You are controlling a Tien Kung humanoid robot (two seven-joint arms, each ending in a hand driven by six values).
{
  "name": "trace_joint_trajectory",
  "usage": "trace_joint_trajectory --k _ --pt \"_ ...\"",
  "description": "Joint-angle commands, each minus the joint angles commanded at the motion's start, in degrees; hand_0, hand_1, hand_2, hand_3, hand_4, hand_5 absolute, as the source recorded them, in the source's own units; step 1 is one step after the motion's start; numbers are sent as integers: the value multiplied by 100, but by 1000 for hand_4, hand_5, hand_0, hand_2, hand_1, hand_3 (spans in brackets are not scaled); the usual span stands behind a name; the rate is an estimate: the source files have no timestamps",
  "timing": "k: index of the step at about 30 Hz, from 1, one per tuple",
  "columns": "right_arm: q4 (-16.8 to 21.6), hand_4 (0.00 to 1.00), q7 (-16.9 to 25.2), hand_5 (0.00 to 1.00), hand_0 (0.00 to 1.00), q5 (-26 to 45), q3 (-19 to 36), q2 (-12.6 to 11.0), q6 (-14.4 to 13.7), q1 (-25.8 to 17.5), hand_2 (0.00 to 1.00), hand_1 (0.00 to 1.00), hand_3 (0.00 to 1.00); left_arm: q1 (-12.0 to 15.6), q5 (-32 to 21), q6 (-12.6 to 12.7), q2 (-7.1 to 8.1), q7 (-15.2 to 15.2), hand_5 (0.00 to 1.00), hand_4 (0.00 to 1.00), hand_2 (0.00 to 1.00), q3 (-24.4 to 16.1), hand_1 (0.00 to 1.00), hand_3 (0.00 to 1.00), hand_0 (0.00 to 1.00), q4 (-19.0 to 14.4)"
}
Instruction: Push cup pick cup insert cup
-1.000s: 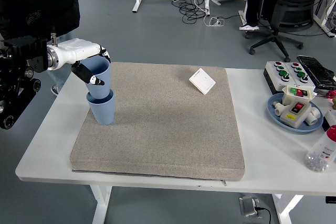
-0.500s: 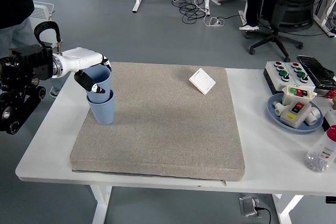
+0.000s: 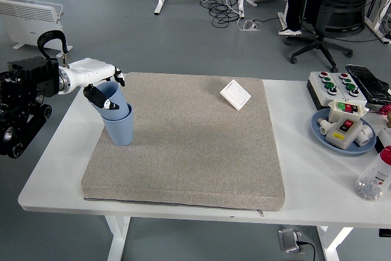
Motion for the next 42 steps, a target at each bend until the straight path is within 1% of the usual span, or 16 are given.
trace_joint_trajectory --k 2,3,8,9,10,15,16,21,22,23,25,27,29,34,36,42 --pt "0 146 0 519 781 -2 -1 2 0 -1 717 694 582 10 -71 1 -13 -6 488 920 902 -42 801 782 711 14" --pt "0 146 0 519 781 -3 -1 2 0 -1 718 694 582 13 -84 1 -15 -9 559 958 931 -49 821 813 738 15" --pt "0 146 -1 519 781 -8 9 8 -2 8 718 694 582 21 -141 24 -31 -14 559 958 931 -82 821 813 738 14" --pt "0 146 -1 518 781 -7 12 8 -3 9 718 693 582 22 -148 30 -32 -18 655 914 930 -90 822 823 741 12" --pt "0 146 0 518 781 -9 14 8 -3 5 718 693 582 35 -174 50 -34 -14 655 914 930 -113 822 823 741 8" --pt "0 146 3 518 781 -42 50 -3 -1 -69 718 693 582 325 -989 350 -56 267 655 914 930 -695 822 823 741 -112" --pt "0 146 13 518 781 -21 67 -7 -5 -85 714 691 582 443 -1210 439 -47 431 796 713 860 -893 771 799 711 -201" --pt "0 146 40 518 781 35 105 -14 -11 -79 714 691 582 1023 -2390 925 -21 1380 796 713 860 -1863 771 799 711 -700" --pt "0 145 41 517 781 45 111 -10 -13 -83 712 690 581 1141 -2613 1094 -25 1555 926 618 867 -2043 799 803 738 -803" --pt "0 145 42 517 781 44 119 -9 -12 -85 712 690 581 1253 -2874 1254 -32 1705 926 618 867 -2209 799 803 738 -905" --pt "0 145 45 517 781 21 143 -8 -8 -82 712 690 581 1520 -3358 1640 -61 1881 926 618 867 -2589 799 803 738 -1144" --pt "0 145 46 517 781 9 160 -6 -8 -83 712 690 581 1666 -3805 1852 -95 1946 926 618 867 -2828 799 803 738 -1276" --pt "0 145 47 517 781 4 178 0 -6 -87 710 691 581 1941 -4326 2038 -166 1990 998 587 901 -3175 839 824 789 -1524" --pt "0 145 48 516 780 -4 202 17 -9 -97 711 690 581 2469 -5518 2021 -287 1792 998 586 916 -3512 850 836 825 -1853" --pt "0 145 44 516 780 -39 220 25 -11 -102 711 690 581 2655 -6002 1851 -362 1703 998 586 916 -3576 850 836 825 -1844" --pt "0 145 45 515 780 -145 277 36 -12 -102 711 690 581 3131 -7455 1659 -660 1761 998 590 902 -3997 840 832 818 -1968"
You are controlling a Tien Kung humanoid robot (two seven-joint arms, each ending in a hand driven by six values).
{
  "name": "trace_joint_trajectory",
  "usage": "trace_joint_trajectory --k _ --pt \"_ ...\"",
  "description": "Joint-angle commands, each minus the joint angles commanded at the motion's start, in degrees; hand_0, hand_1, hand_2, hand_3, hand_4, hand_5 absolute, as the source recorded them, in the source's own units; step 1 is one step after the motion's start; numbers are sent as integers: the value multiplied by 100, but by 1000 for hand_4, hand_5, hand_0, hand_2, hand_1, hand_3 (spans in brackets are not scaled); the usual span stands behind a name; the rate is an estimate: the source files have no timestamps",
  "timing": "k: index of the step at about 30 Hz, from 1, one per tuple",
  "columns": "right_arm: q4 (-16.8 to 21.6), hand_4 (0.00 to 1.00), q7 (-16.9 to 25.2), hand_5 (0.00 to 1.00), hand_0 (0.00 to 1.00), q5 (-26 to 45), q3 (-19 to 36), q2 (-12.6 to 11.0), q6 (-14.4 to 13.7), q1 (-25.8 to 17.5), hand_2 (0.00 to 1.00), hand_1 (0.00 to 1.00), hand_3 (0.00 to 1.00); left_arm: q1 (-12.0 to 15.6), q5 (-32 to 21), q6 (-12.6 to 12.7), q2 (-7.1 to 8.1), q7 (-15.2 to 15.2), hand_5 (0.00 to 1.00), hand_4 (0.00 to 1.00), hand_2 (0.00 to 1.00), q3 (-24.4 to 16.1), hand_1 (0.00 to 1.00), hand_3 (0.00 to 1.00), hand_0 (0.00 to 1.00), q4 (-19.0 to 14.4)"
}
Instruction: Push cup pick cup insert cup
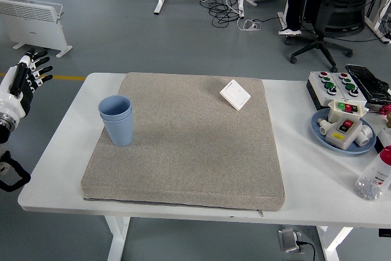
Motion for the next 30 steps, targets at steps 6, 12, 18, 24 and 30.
trace_joint_trajectory --k 6,12,18,24,30 --pt "0 145 17 515 780 20 43 10 -14 -2 711 690 581 434 -1426 126 -356 -109 998 580 883 -391 830 811 813 -92" --pt "0 145 25 517 780 6 97 14 -17 4 711 689 580 736 -1438 98 -789 -100 998 566 880 -837 831 810 814 -291" --pt "0 144 34 513 779 -33 120 8 -5 26 708 688 580 921 -1026 -2 -1300 -8 998 563 879 -1295 831 808 814 -362" --pt "0 144 51 513 778 -27 126 -1 -1 34 707 687 580 1109 -810 -94 -1601 67 998 565 879 -1556 831 804 815 -410" --pt "0 143 46 513 778 -54 105 -9 -5 40 707 687 580 1198 -533 -179 -1688 167 998 564 880 -1770 831 805 815 -494"
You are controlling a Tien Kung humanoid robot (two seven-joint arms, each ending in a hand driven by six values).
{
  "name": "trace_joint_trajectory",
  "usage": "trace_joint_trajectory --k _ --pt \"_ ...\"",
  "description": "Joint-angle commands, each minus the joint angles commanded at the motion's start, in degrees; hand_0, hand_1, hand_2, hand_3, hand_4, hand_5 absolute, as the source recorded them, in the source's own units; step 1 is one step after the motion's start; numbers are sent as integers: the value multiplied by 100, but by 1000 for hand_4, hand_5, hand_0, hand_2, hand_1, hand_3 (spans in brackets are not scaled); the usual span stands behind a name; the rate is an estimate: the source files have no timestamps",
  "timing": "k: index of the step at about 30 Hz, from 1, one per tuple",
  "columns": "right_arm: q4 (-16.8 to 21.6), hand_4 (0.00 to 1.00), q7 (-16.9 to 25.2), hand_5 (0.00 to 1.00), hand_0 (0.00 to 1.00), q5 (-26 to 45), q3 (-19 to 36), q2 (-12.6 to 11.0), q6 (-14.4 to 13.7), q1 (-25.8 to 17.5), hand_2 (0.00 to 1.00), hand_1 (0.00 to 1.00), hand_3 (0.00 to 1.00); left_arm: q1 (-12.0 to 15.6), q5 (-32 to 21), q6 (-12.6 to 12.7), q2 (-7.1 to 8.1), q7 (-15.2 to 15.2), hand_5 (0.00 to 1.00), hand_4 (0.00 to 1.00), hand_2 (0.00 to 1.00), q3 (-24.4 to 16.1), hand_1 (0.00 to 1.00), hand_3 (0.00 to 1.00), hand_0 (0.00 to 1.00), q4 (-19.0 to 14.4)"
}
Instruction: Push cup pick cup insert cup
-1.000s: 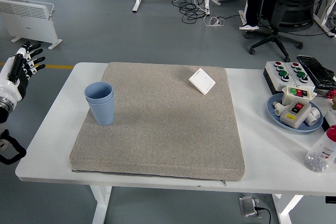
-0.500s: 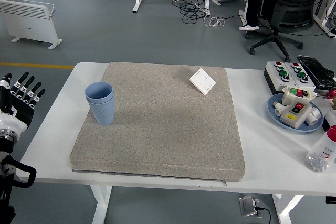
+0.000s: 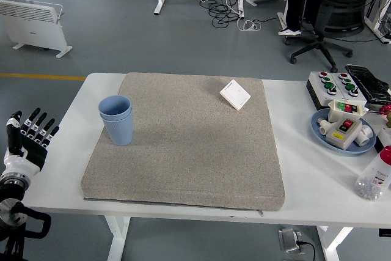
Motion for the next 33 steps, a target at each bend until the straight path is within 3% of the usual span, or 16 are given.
trace_joint_trajectory --k 20,33 --pt "0 141 -40 509 777 -78 -97 -23 -6 -9 709 686 578 294 81 103 0 -123 998 568 882 -154 834 810 814 -95" --pt "0 140 -59 508 777 -113 -76 -19 -7 -27 708 685 578 289 72 151 0 -167 998 569 882 -192 834 812 815 -75"
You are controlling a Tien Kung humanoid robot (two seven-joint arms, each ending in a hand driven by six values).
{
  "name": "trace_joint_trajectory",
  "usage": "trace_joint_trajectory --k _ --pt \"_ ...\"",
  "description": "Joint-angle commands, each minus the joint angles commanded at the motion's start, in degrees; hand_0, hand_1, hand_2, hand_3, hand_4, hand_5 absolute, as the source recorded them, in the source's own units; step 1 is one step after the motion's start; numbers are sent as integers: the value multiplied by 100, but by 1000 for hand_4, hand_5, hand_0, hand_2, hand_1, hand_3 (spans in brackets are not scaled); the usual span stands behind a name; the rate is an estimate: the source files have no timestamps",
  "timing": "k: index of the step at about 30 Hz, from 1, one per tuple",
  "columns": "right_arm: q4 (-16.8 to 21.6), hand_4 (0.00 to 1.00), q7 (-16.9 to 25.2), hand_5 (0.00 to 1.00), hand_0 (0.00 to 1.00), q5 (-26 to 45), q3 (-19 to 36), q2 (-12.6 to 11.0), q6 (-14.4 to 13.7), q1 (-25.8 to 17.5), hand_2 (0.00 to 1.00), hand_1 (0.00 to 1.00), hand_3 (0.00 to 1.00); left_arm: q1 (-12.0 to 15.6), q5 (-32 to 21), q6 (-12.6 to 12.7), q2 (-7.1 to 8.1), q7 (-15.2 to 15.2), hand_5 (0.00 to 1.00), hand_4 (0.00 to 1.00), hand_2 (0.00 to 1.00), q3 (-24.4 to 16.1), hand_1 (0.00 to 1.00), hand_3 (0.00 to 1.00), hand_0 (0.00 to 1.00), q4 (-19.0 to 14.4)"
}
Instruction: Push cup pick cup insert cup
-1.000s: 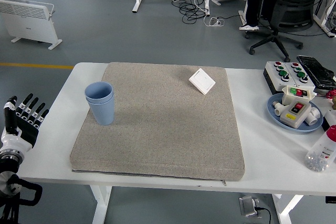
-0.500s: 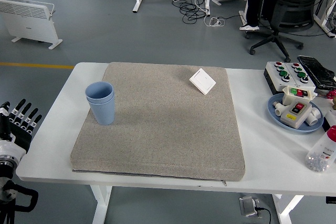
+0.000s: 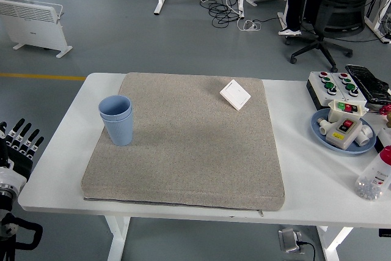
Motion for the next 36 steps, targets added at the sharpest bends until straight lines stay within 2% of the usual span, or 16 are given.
trace_joint_trajectory --k 6,10,17,36 --pt "0 140 -8 507 777 -45 36 -2 -2 17 709 686 578 -59 -10 18 0 -19 998 569 882 -58 834 813 814 6" --pt "0 140 -42 506 777 -395 140 7 1 -77 709 685 578 18 12 29 0 -21 998 569 882 -144 834 814 814 17" --pt "0 139 -47 505 777 -261 177 57 -6 -268 707 685 577 112 2 33 0 -13 998 570 884 -66 835 815 814 34" --pt "0 138 -3 501 776 -76 121 58 1 -234 706 684 578 115 21 60 0 -61 998 567 885 -54 835 813 814 64"
